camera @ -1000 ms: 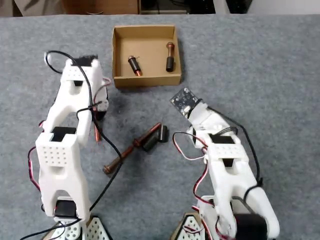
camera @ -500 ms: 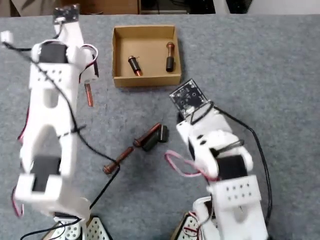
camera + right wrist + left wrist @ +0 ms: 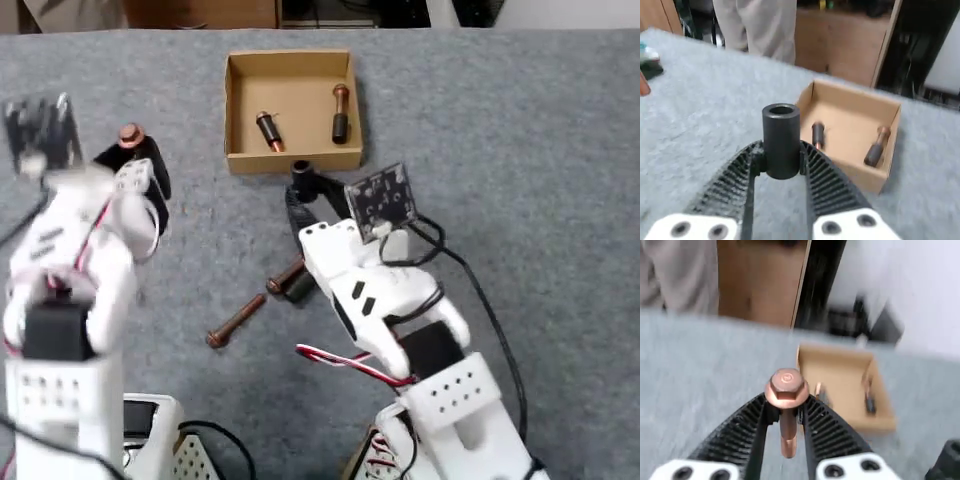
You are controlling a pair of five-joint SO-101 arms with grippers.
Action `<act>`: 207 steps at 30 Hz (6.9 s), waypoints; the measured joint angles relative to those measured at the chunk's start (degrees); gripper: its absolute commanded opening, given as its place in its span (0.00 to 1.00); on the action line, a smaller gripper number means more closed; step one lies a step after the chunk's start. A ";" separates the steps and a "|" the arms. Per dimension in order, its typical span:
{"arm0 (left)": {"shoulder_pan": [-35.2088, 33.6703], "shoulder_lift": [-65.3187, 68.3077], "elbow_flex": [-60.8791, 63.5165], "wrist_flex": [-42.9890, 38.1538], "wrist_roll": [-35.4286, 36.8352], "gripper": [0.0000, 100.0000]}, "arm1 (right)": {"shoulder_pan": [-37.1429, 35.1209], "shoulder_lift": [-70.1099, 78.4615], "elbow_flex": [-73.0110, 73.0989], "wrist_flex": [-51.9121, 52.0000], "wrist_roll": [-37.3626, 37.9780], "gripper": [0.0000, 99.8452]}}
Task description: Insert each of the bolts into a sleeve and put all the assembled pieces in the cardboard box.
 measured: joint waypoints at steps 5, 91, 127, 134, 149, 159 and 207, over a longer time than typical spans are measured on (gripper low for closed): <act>0.00 -9.05 11.08 -13.45 0.00 0.02 | 0.00 0.00 10.73 -17.93 3.78 0.00; 29.36 11.60 5.54 -18.11 -12.48 0.02 | -0.18 0.09 28.04 -39.38 4.22 0.00; 24.88 11.78 6.95 -9.93 4.13 0.16 | -0.44 0.00 28.04 -39.47 4.22 0.00; 24.88 11.78 4.31 -4.31 4.40 0.17 | -0.35 0.09 28.04 -39.56 4.22 0.00; 15.30 11.78 -13.45 12.75 2.81 0.16 | 4.04 2.29 10.90 -22.24 4.22 0.00; -1.67 11.52 -10.64 23.03 2.90 0.16 | 5.01 21.19 -12.57 -16.53 4.22 0.00; -12.66 -7.91 14.77 29.45 -0.70 0.10 | 10.37 83.69 -75.25 23.30 10.99 0.12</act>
